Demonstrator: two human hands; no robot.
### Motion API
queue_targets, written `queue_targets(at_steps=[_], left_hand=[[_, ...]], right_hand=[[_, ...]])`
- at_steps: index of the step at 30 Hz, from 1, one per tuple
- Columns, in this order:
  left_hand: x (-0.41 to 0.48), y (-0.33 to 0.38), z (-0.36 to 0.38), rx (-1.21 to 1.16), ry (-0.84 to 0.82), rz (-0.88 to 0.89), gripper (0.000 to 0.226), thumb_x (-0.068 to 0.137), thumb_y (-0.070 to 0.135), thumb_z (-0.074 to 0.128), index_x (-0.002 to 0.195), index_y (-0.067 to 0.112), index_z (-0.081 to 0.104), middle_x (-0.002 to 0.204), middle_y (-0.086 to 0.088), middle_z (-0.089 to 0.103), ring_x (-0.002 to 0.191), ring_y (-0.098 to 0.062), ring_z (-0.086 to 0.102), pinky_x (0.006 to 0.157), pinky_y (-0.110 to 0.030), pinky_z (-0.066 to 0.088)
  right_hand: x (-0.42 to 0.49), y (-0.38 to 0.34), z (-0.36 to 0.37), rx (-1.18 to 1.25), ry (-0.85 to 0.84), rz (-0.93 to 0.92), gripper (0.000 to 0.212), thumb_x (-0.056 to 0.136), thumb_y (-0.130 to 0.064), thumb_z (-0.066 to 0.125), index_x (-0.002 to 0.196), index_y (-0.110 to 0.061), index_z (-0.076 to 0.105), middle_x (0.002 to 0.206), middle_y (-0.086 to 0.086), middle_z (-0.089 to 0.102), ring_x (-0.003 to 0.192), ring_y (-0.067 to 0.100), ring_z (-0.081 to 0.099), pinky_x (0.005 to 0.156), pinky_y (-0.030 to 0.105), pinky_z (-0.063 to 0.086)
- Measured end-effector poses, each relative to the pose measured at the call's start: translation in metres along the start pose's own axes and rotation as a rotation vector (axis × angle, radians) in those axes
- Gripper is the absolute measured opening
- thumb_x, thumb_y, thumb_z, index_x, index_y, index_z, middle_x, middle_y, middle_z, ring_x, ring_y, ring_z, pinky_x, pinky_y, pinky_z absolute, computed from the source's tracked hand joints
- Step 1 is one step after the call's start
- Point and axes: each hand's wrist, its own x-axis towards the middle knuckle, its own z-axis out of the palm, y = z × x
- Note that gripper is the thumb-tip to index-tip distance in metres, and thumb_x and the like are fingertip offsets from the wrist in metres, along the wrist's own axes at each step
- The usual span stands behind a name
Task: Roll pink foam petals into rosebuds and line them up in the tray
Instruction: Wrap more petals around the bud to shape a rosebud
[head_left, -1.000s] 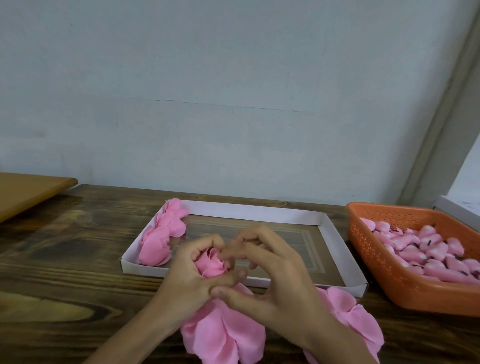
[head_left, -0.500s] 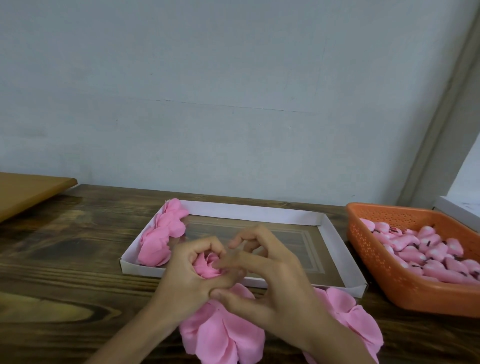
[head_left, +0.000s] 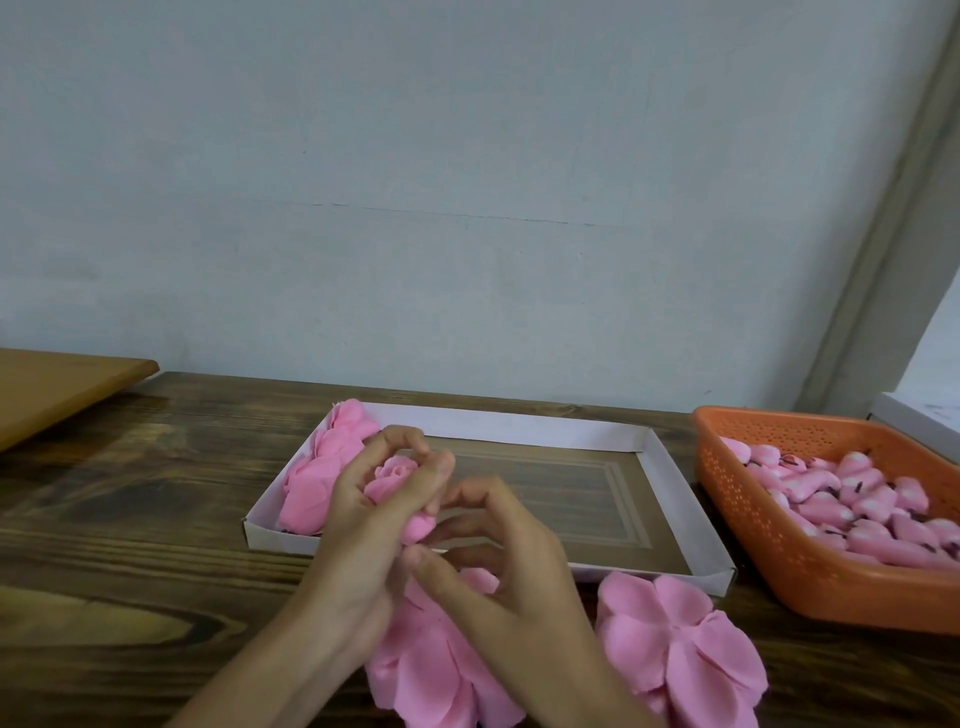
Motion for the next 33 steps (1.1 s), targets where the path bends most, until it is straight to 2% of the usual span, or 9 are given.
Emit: queue_targets(at_steps=[4, 10, 14, 17, 22, 24, 26, 29, 33], left_hand=[[0.001, -0.002, 0.011, 0.043, -0.009, 0.030, 0.034, 0.069, 0.028, 0.087, 0.088, 0.017, 0.061, 0.063, -0.003, 0.052, 0.057, -0.015, 0.054, 0.054, -0.030, 0.054], [0.003, -0.005, 0.016, 0.143, -0.072, 0.003, 0.038, 0.068, 0.033, 0.090, 0.090, 0.019, 0.063, 0.079, -0.006, 0.063, 0.068, -0.021, 0.058, 0.068, -0.037, 0.046], [0.002, -0.003, 0.019, 0.093, -0.158, -0.094, 0.042, 0.067, 0.034, 0.092, 0.099, 0.021, 0.069, 0.115, -0.010, 0.075, 0.088, -0.032, 0.061, 0.060, -0.031, 0.048], [0.000, -0.004, 0.019, 0.092, -0.253, -0.102, 0.028, 0.074, 0.037, 0.087, 0.090, 0.018, 0.073, 0.131, -0.014, 0.069, 0.105, -0.036, 0.064, 0.061, -0.027, 0.048], [-0.002, -0.003, 0.013, 0.085, -0.306, -0.127, 0.029, 0.074, 0.043, 0.089, 0.077, 0.022, 0.069, 0.133, -0.017, 0.067, 0.093, -0.030, 0.053, 0.049, -0.023, 0.038], [-0.001, -0.003, 0.010, 0.071, -0.310, -0.131, 0.034, 0.074, 0.041, 0.090, 0.076, 0.017, 0.065, 0.125, -0.018, 0.070, 0.105, -0.037, 0.063, 0.059, -0.027, 0.044], [0.001, -0.005, 0.009, 0.072, -0.290, -0.096, 0.038, 0.076, 0.036, 0.089, 0.075, 0.009, 0.063, 0.110, -0.018, 0.072, 0.125, -0.037, 0.063, 0.075, -0.042, 0.050], [0.001, -0.006, 0.009, 0.044, -0.237, -0.061, 0.029, 0.081, 0.026, 0.083, 0.069, 0.009, 0.063, 0.087, -0.014, 0.069, 0.122, -0.037, 0.066, 0.076, -0.042, 0.058], [0.006, -0.008, 0.004, 0.148, -0.080, 0.010, 0.029, 0.079, 0.021, 0.078, 0.061, 0.009, 0.059, 0.071, -0.018, 0.064, 0.096, -0.035, 0.073, 0.073, -0.049, 0.055]], right_hand=[[0.001, 0.000, 0.000, 0.139, 0.060, 0.072, 0.028, 0.087, -0.018, 0.080, 0.109, -0.024, 0.063, 0.107, 0.001, 0.077, 0.098, 0.020, 0.074, 0.082, 0.031, 0.059], [0.008, 0.001, -0.006, 0.354, 0.140, 0.143, 0.031, 0.081, -0.007, 0.079, 0.104, 0.002, 0.061, 0.104, 0.022, 0.074, 0.089, 0.023, 0.071, 0.081, 0.043, 0.058], [0.011, -0.002, -0.012, 0.517, 0.095, 0.233, 0.035, 0.081, -0.011, 0.076, 0.112, 0.002, 0.065, 0.097, 0.022, 0.076, 0.086, 0.025, 0.070, 0.078, 0.039, 0.060], [0.013, -0.001, -0.014, 0.608, 0.045, 0.311, 0.033, 0.080, -0.020, 0.075, 0.104, 0.001, 0.069, 0.088, 0.021, 0.068, 0.081, 0.023, 0.064, 0.075, 0.033, 0.055], [0.017, 0.000, -0.015, 0.715, -0.053, 0.475, 0.029, 0.078, -0.025, 0.074, 0.096, -0.002, 0.074, 0.079, 0.013, 0.063, 0.071, 0.019, 0.059, 0.067, 0.027, 0.052], [0.017, -0.002, -0.013, 0.734, -0.102, 0.519, 0.025, 0.078, -0.029, 0.074, 0.092, -0.009, 0.077, 0.077, 0.012, 0.067, 0.066, 0.018, 0.061, 0.062, 0.026, 0.051], [0.017, -0.004, -0.012, 0.745, -0.128, 0.522, 0.023, 0.087, -0.032, 0.073, 0.098, -0.013, 0.079, 0.077, 0.012, 0.069, 0.067, 0.018, 0.064, 0.061, 0.025, 0.052], [0.014, -0.007, -0.014, 0.551, -0.160, 0.458, 0.025, 0.096, -0.039, 0.066, 0.108, -0.021, 0.078, 0.086, 0.005, 0.074, 0.077, 0.017, 0.070, 0.067, 0.028, 0.057], [0.003, 0.007, -0.020, -0.409, 0.072, -0.063, 0.021, 0.100, -0.046, 0.056, 0.097, -0.029, 0.066, 0.085, -0.011, 0.067, 0.077, 0.011, 0.064, 0.066, 0.037, 0.054]])
